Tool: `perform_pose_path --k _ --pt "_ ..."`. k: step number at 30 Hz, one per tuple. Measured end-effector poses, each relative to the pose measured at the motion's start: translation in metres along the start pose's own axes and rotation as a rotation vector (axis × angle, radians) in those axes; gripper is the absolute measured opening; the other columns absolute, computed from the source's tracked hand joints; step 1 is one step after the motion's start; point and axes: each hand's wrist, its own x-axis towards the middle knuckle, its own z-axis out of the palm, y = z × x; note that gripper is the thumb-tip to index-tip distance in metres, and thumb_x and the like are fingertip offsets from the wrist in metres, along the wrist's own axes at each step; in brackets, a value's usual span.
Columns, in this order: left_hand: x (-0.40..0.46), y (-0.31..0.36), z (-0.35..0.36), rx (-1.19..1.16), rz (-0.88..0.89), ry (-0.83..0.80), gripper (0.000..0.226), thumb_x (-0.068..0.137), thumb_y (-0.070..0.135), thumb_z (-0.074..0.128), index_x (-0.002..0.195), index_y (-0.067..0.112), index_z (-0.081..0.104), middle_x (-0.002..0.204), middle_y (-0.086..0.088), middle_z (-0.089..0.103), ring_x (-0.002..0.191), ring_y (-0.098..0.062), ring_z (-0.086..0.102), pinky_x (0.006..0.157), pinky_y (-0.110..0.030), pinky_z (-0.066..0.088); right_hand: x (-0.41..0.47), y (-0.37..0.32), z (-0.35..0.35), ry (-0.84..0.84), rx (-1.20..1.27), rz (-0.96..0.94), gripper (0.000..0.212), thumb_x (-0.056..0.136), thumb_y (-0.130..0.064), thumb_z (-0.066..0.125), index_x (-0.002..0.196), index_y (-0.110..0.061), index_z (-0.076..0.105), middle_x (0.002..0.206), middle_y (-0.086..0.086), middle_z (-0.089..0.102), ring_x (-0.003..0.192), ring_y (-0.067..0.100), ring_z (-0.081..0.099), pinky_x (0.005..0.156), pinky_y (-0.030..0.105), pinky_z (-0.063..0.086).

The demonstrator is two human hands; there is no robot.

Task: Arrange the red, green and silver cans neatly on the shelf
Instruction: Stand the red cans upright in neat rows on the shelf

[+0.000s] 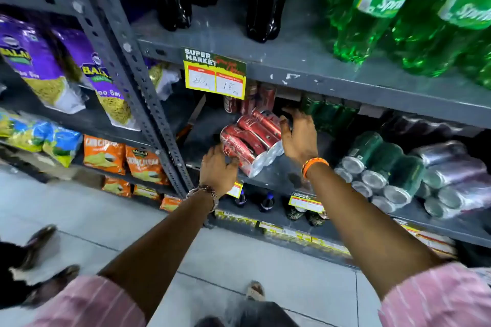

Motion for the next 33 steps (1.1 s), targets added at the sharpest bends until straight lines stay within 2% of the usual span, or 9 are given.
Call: perform_pose_path --k 2,6,10,13,18,22,27,30,33 --pt "0.007 0.004 0.006 -0.077 -0.041 -0.032 0.05 0.086 0.036 0.048 0.126 0.007 0.056 0.128 -0.016 0.062 0.122 -0.037 0.053 0.105 -0.044 0.041 0.017 0.003 0.009 -0.072 -0.009 0.083 0.045 0.088 -0.03 0.046 0.123 -0.005 0.062 0.12 0.023 0.067 0.113 0.043 0.059 0.097 0.043 0.049" --pt "0.012 0.026 0.01 -0.31 -0.193 0.025 0.048 0.082 0.036 0.045 0.109 0.002 0.065 0.113 -0.017 0.068 0.103 -0.032 0.06 0.084 -0.029 0.039 0.046 0.001 0.017 -0.32 -0.024 0.239 0.054 0.092 -0.045 0.046 0.124 -0.004 0.061 0.13 0.026 0.062 0.121 0.043 0.058 0.101 0.042 0.046" --pt "0.028 0.035 0.015 -0.66 -0.449 -0.016 0.051 0.07 0.037 0.065 0.11 0.005 0.066 0.11 -0.009 0.07 0.102 -0.028 0.066 0.099 -0.04 0.051 0.065 0.0 0.017 -0.455 -0.036 0.313 0.053 0.102 -0.032 0.041 0.141 0.004 0.044 0.152 0.023 0.042 0.14 0.035 0.042 0.115 0.034 0.032" --pt "0.049 0.016 0.037 -0.845 -0.552 -0.075 0.051 0.059 0.035 0.076 0.105 0.014 0.066 0.107 -0.006 0.074 0.098 -0.027 0.07 0.098 -0.044 0.053 0.075 0.005 0.027 -0.536 -0.058 0.279 0.059 0.099 -0.047 0.044 0.137 -0.003 0.052 0.149 0.02 0.047 0.137 0.035 0.045 0.11 0.031 0.035" --pt "0.068 -0.004 0.056 -0.831 -0.542 -0.083 0.065 0.042 0.042 0.078 0.103 0.018 0.07 0.101 -0.004 0.077 0.094 -0.027 0.073 0.092 -0.047 0.057 0.084 0.01 0.033 -0.591 -0.015 0.33 0.068 0.092 -0.06 0.048 0.133 -0.006 0.056 0.141 0.016 0.056 0.126 0.034 0.055 0.09 0.026 0.039" --pt "0.055 0.019 0.028 -0.805 -0.471 -0.168 0.046 0.066 0.019 0.081 0.109 0.013 0.068 0.106 -0.007 0.075 0.097 -0.026 0.072 0.086 -0.037 0.056 0.084 0.008 0.034 -0.606 0.003 0.382 0.067 0.091 -0.055 0.054 0.135 -0.006 0.053 0.134 0.015 0.06 0.118 0.033 0.059 0.097 0.033 0.045" --pt "0.068 0.012 -0.003 -0.624 -0.354 -0.321 0.021 0.077 0.002 0.072 0.095 0.012 0.07 0.09 -0.004 0.074 0.076 -0.016 0.069 0.063 -0.023 0.054 0.069 0.016 0.036 -0.581 0.232 0.45 0.052 0.076 -0.058 0.07 0.106 -0.015 0.07 0.104 0.008 0.075 0.087 0.026 0.073 0.086 0.039 0.059" --pt "0.079 0.009 -0.024 -0.498 -0.281 -0.333 0.022 0.074 -0.004 0.071 0.087 0.014 0.07 0.088 -0.006 0.074 0.082 -0.023 0.07 0.076 -0.03 0.057 0.054 0.012 0.037 -0.495 0.325 0.482 0.038 0.075 -0.055 0.074 0.085 -0.019 0.069 0.096 0.006 0.076 0.08 0.022 0.073 0.078 0.035 0.06" --pt "0.084 0.007 -0.041 -0.31 -0.143 -0.312 0.029 0.072 -0.002 0.074 0.098 0.011 0.07 0.097 -0.007 0.074 0.094 -0.025 0.07 0.084 -0.035 0.056 0.042 0.002 0.041 -0.355 0.312 0.455 0.044 0.077 -0.053 0.073 0.094 -0.013 0.072 0.099 0.006 0.076 0.088 0.023 0.072 0.086 0.038 0.059"
